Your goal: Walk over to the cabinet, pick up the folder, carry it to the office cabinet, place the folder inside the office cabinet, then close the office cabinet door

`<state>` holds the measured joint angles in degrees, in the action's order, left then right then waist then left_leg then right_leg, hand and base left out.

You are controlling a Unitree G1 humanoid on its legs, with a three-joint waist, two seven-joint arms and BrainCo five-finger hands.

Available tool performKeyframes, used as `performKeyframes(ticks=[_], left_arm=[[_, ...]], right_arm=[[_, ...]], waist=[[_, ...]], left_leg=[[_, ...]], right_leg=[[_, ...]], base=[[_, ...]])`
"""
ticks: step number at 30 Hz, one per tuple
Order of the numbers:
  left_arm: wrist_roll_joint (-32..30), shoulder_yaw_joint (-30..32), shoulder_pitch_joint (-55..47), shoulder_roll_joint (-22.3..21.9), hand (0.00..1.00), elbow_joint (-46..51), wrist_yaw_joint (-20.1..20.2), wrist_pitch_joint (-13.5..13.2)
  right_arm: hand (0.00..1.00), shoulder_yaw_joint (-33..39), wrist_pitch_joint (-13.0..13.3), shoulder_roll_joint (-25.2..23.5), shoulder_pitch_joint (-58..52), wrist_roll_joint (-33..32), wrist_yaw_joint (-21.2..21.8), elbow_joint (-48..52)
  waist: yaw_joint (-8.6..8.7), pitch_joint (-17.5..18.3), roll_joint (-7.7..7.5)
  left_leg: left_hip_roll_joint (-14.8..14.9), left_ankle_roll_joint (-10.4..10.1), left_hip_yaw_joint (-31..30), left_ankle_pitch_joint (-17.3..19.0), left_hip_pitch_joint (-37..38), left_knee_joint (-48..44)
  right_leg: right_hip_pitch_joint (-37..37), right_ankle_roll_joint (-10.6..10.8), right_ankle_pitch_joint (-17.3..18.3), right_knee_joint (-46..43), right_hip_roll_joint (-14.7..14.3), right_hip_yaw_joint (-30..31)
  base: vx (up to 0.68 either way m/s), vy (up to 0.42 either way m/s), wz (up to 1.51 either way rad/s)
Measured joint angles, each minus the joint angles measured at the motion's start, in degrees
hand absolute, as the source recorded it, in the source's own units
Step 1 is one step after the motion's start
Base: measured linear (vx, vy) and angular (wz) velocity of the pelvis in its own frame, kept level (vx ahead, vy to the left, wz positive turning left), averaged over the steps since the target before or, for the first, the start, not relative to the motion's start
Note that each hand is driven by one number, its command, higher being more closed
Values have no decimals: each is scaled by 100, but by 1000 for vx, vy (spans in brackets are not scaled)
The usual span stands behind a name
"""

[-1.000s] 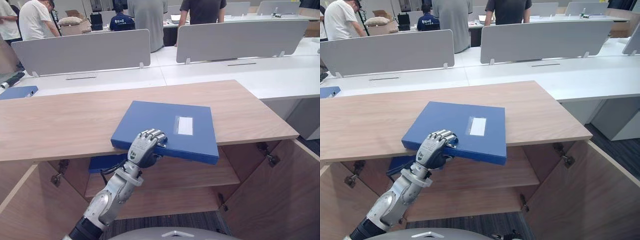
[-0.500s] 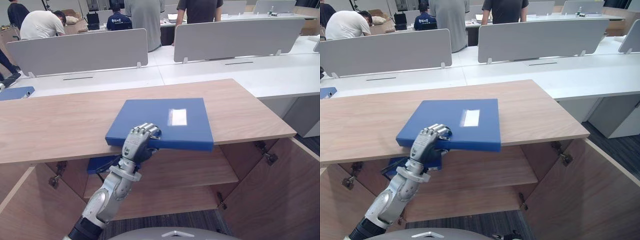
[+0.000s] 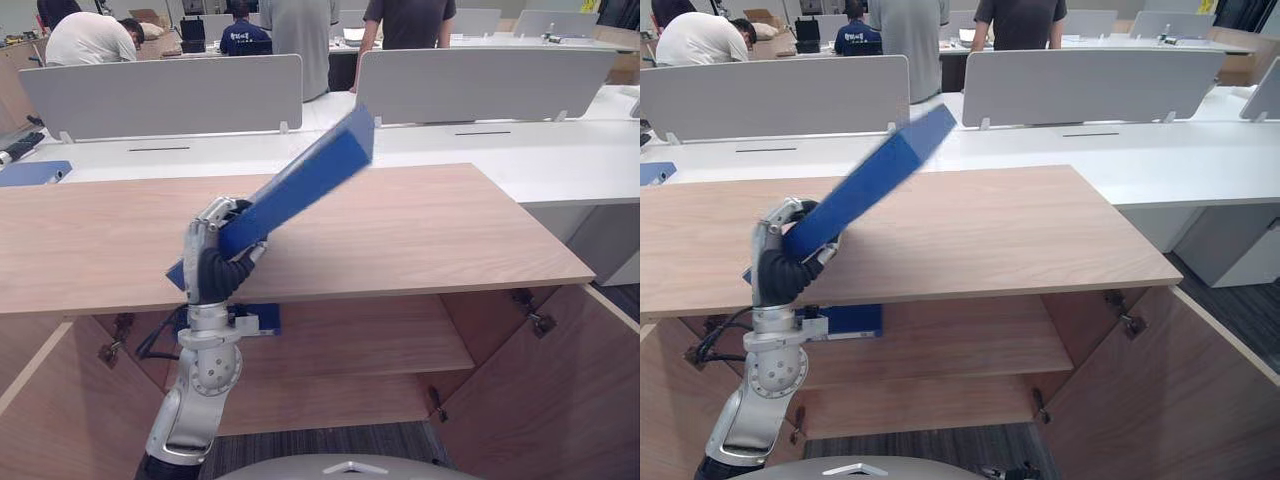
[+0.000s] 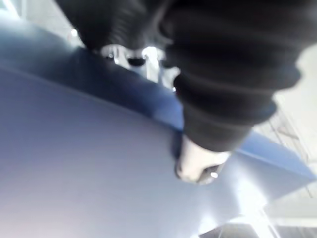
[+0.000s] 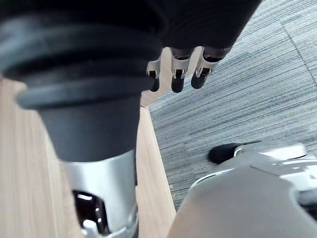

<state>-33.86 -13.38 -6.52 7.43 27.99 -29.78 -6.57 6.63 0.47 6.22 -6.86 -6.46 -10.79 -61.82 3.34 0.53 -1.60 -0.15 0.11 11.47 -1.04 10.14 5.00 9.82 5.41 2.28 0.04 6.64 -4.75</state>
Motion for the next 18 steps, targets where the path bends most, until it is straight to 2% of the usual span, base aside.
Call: performKeyframes(ticks=[6,13,18], left_arm=[[359,36,2,-223,100,554,-234,-49],[1168,-28,-43,-428,100,1031,-486,-338],[1943,-272,-322,-429,100,1191,-406,-601]], right_arm=[[0,-200,184,-151,-176,-92,-82,1039],[0,-198,512,-480,-481,-112,-240,2862],[0,-192,675,-577,-810,-227,-293,3896]], waist=[[3,-10,-15],[-8,-21,-24],[2,-31,-24]], left_leg=[[-6,14,106,-8,5,1],[-10,44,155,-30,9,0],[-11,18,267,-6,22,1]], right_leg=[[-75,6,0,-89,-2,107],[-172,20,-4,-142,-1,158],[-208,28,-2,-136,-2,251]], base=[[-23,6,-9],[-26,3,-3],[-32,13,-11]])
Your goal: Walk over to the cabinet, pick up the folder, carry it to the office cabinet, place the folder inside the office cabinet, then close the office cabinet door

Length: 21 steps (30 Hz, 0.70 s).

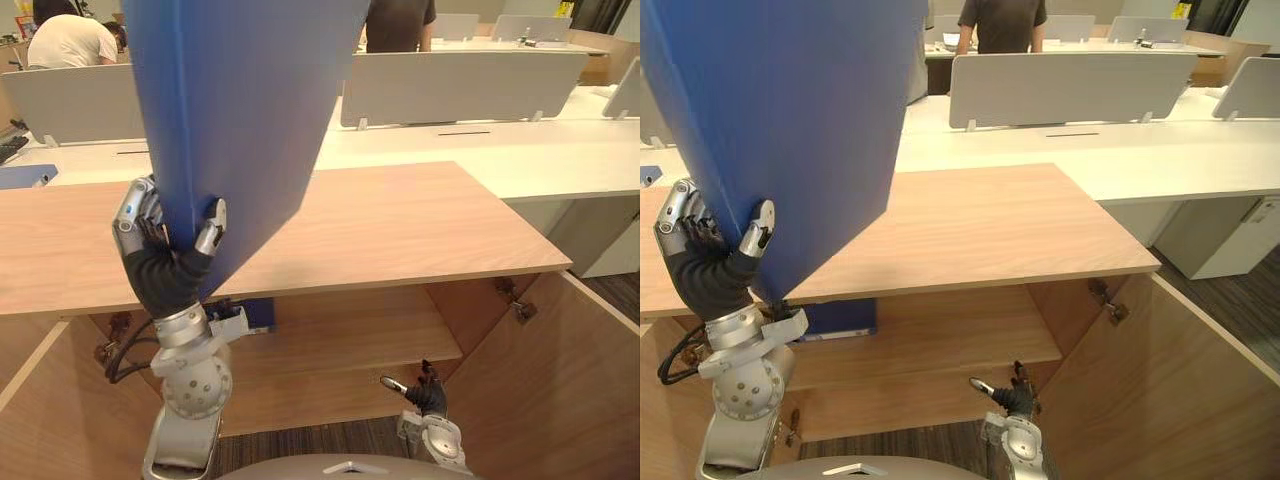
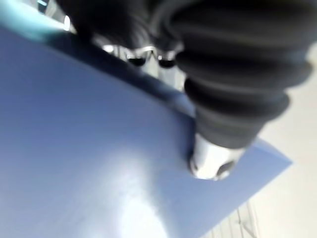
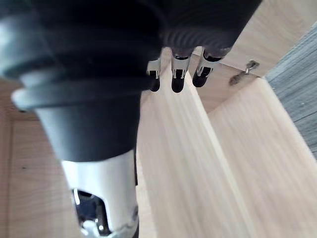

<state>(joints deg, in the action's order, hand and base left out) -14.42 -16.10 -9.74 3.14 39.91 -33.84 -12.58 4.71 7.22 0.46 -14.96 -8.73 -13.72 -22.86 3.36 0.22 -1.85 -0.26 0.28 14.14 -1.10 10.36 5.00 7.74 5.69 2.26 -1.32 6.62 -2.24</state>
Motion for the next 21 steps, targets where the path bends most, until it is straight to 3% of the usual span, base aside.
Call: performKeyframes(ticks=[2,6,15,21], left_arm=[[521,-65,-116,1,100,3,188,-138],[987,-163,-321,10,100,4,451,-203],[1090,-201,-533,28,100,-13,898,-213],[1086,-181,-582,42,100,-100,1175,-224]], right_arm=[[0,5,46,-53,-161,-3,-79,546],[0,45,149,-102,-316,-6,-149,1294],[0,104,432,-290,-745,-124,-25,2997],[0,105,846,-303,-773,-270,256,4193]], waist=[[23,-5,-7],[36,-18,-17],[104,-52,-7],[150,-134,-5]], left_leg=[[-2,0,20,0,-7,0],[1,0,70,0,-25,-1],[-3,3,284,75,-25,-2],[-27,19,341,128,3,-4]], right_leg=[[-21,14,8,-1,2,17],[-78,12,1,-12,-4,62],[-195,11,-55,-19,-11,256],[-201,42,-60,-16,-8,329]], base=[[-23,11,-4],[-8,3,-5],[7,10,-13],[12,5,-5]])
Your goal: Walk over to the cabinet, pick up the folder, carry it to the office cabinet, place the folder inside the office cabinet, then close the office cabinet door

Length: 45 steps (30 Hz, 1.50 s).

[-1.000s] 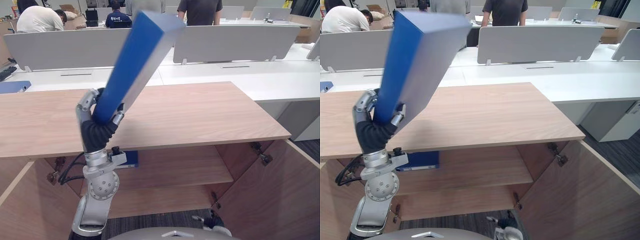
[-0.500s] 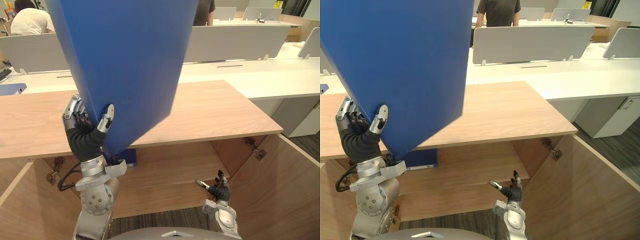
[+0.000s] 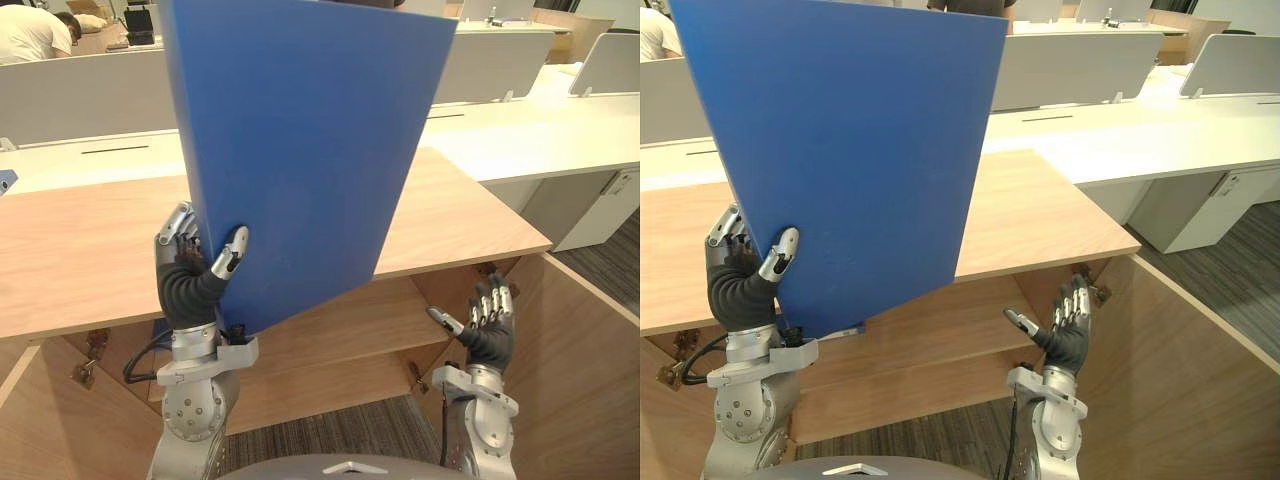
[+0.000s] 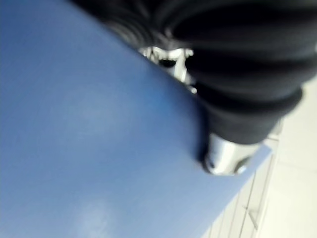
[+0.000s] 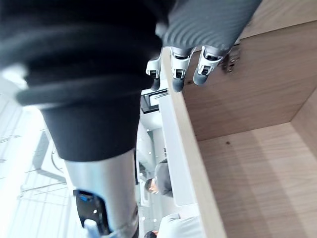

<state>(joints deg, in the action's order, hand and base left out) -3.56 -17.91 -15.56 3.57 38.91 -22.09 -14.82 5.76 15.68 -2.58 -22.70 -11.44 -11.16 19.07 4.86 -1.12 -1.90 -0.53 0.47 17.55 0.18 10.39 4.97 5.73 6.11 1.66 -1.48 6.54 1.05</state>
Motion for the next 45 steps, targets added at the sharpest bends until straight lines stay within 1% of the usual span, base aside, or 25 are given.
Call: performKeyframes(ticks=[4,7,9,12,15,17,21,23,26,29,32,36,42,45], left_arm=[[4,96,1,-1,100,-125,125,-63],[66,159,1,-5,100,-193,158,-108],[127,203,2,-2,100,-195,264,-149],[231,204,28,0,100,-264,394,-176],[282,200,35,-1,100,-448,528,-223],[350,196,41,-2,100,-473,620,-223],[351,183,176,2,100,-478,769,-225],[379,139,267,1,100,-493,849,-272],[514,51,343,-2,100,-651,931,-328],[568,-25,347,4,100,-765,1043,-328],[577,-30,366,5,100,-838,1076,-342],[578,-16,387,8,100,-838,1121,-365],[622,55,405,59,100,-840,1131,-380],[619,106,410,115,100,-844,1215,-380]], right_arm=[[0,-12,152,1,26,-83,122,358],[0,-53,213,32,91,-242,254,583],[0,-110,289,43,167,-440,354,735],[0,-142,339,59,413,-581,490,754],[0,-338,400,139,682,-738,586,756],[0,-428,412,150,831,-754,725,756],[0,-579,415,165,1041,-848,792,755],[0,-676,415,187,1153,-850,924,755],[0,-829,415,308,1315,-866,999,755],[0,-1008,415,325,1479,-986,1184,754],[0,-1036,413,357,1515,-1189,1360,748],[0,-1046,410,451,1529,-1314,1483,710],[0,-1131,376,751,1752,-1440,1641,465],[0,-1135,269,806,1754,-1614,1838,352]], waist=[[0,-38,9],[2,-38,10],[0,-38,10],[-7,-46,-3],[-10,-67,-27],[-15,-83,-42],[-39,-92,-56],[-79,-92,-56],[-120,-91,-55],[-133,-92,-51],[-152,-92,-52],[-152,-92,-56],[-166,-91,-61],[-191,-93,-67]], left_leg=[[-3,-7,38,30,22,-1],[-5,-14,71,56,35,-3],[-7,-13,85,65,35,-5],[-10,-4,89,70,36,-11],[-11,12,85,61,35,-33],[-12,30,71,50,30,-33],[-20,36,16,46,22,-33],[-24,42,-6,42,22,-33],[-26,51,-28,35,23,-11],[-27,58,-37,29,24,-1],[-34,71,-59,18,26,-1],[-56,91,-148,-10,28,-1],[-62,99,-185,-46,9,1],[-63,104,-197,-70,-31,2]], right_leg=[[0,2,-2,2,-4,29],[0,4,-3,7,-4,59],[2,6,-6,4,-3,74],[4,7,-6,7,-3,78],[7,7,-6,9,-1,76],[11,7,-6,9,1,65],[30,7,-6,9,9,22],[40,7,-5,9,13,1],[53,7,-5,9,16,-23],[56,7,-4,6,18,-32],[69,7,-4,5,25,-51],[120,8,0,11,53,-140],[111,7,1,11,62,-170],[75,5,4,19,64,-178]], base=[[10,-2,-6],[15,-4,-6],[14,-6,-4],[0,0,0],[0,0,0],[-4,-10,2],[-10,-18,7],[-4,-5,5],[-6,-2,3],[-20,-8,2],[-15,-7,3],[-22,-11,10],[-39,-8,5],[-30,-3,2]])
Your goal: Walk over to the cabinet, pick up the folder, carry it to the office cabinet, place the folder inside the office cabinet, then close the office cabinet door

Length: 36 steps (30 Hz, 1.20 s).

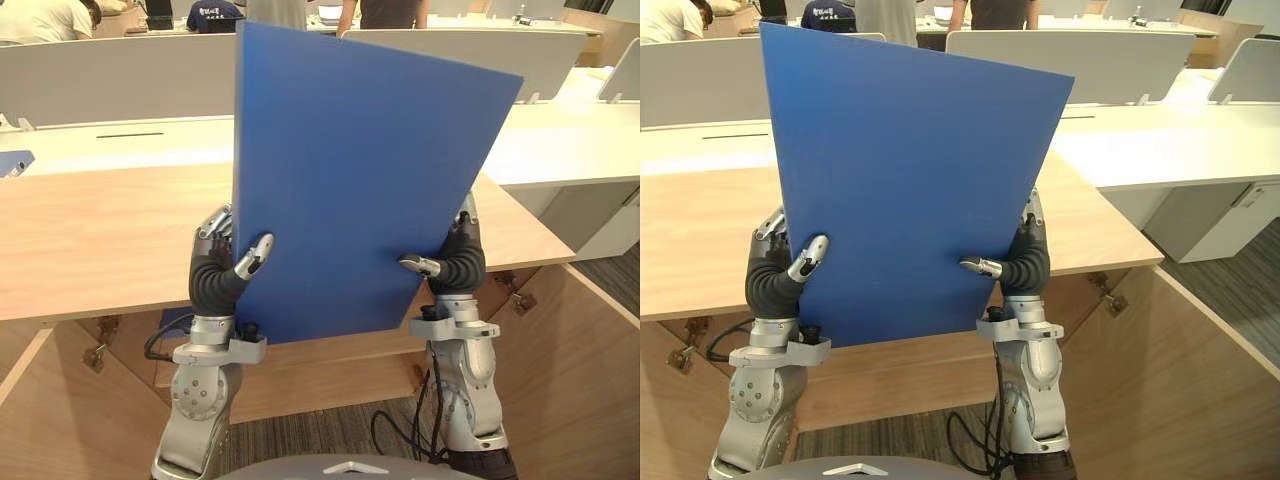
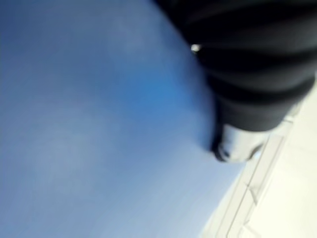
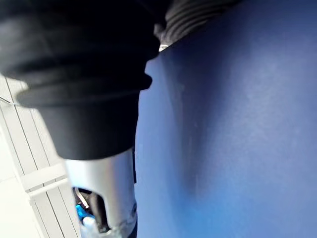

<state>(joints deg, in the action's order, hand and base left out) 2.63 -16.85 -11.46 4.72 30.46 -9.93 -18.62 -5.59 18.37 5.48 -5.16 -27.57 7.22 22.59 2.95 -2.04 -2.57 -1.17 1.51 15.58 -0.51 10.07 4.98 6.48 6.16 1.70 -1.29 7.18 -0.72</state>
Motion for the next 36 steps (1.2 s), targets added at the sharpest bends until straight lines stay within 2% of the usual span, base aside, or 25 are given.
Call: performKeyframes(ticks=[4,5,10,15,24,25,36], left_arm=[[-18,49,4,142,100,-15,88,0],[-25,62,4,162,100,-16,137,0],[-61,124,4,210,100,-22,321,1],[-61,252,4,246,100,-26,529,2],[-49,382,1,325,100,-149,572,1],[-44,384,0,320,0,-182,572,1],[196,448,-82,55,0,-264,562,-19]], right_arm=[[0,-75,-140,174,4,-185,237,-355],[100,-104,-208,233,5,-220,291,-433],[100,-108,-354,282,4,-572,662,-765],[100,-178,-486,415,4,-648,903,-1014],[100,-319,-512,414,-12,-680,974,-1243],[100,-318,-515,412,-25,-679,966,-1246],[100,-214,-511,154,-94,-516,807,-1248]], waist=[[-15,8,-12],[-18,8,-13],[-18,34,-43],[-69,81,-114],[-96,97,-137],[-96,98,-138],[-86,118,-154]], left_leg=[[-2,-11,-8,-27,-5,0],[-6,-11,-14,-35,-8,0],[-22,-8,-108,-83,-67,0],[-28,-5,-152,-131,-118,0],[-33,-25,-167,-139,-140,4],[-32,-27,-171,-142,-147,4],[-31,-30,-274,-222,-213,2]], right_leg=[[-2,0,-3,-1,2,-6],[-2,0,-5,-1,5,-10],[-17,0,-5,-6,25,-98],[-44,-26,-10,-13,34,-150],[-68,-50,-9,-53,45,-174],[-72,-48,-8,-53,45,-179],[-66,-43,-46,2,44,-271]], base=[[0,0,0],[-21,-2,4],[-21,-5,9],[-19,-5,6],[-37,5,2],[-32,6,2],[6,-2,3]])
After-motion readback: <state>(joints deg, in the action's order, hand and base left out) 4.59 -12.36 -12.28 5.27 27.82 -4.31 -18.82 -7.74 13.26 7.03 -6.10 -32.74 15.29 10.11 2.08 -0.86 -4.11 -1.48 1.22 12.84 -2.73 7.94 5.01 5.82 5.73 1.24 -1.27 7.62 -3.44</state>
